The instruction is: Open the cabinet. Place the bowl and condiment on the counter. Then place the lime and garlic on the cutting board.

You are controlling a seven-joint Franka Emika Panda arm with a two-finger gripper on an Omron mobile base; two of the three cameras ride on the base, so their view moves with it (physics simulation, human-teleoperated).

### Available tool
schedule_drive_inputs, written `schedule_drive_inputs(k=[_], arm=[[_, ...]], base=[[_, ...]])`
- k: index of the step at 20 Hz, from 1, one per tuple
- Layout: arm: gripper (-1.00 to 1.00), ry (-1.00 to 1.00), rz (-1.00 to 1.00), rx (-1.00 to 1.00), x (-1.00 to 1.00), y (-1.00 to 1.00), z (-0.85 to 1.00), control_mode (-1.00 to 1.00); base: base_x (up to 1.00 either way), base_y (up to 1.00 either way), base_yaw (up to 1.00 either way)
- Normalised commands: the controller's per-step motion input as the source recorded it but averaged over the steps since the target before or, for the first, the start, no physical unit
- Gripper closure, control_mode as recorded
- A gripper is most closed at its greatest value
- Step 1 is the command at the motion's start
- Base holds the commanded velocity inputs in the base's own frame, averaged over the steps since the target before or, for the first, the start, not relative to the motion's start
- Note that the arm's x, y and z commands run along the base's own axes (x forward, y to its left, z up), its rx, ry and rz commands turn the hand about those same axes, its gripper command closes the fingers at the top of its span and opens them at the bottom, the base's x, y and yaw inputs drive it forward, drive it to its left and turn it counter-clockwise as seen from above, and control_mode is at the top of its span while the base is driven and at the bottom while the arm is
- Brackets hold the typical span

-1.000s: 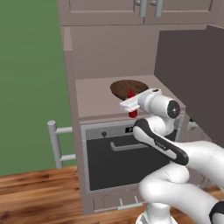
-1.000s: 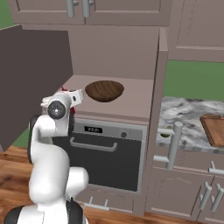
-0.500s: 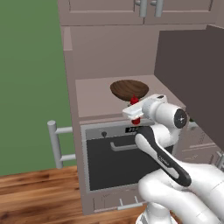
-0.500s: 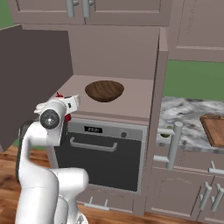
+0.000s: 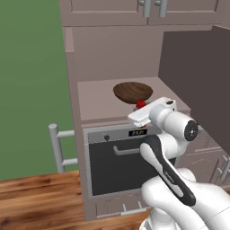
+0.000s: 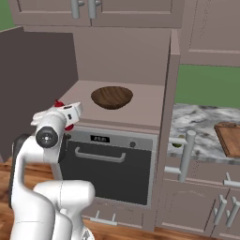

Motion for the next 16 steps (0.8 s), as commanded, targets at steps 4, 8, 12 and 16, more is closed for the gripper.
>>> schedule_drive_inputs(k=[4, 8, 12, 16], arm=[[1.0, -0.04, 0.0, 0.0, -0.14, 0.0, 0.21, -1.0], [1.0, 0.0, 0.0, 0.0, -0.13, 0.0, 0.14, -1.0], [1.0, 0.0, 0.0, 0.0, 0.0, 0.0, 0.0, -1.0], [1.0, 0.0, 0.0, 0.0, 0.0, 0.0, 0.0, -1.0]], base=[[0.0, 0.0, 0.0], [0.0, 0.0, 0.0], [0.0, 0.0, 0.0], [0.0, 0.0, 0.0]])
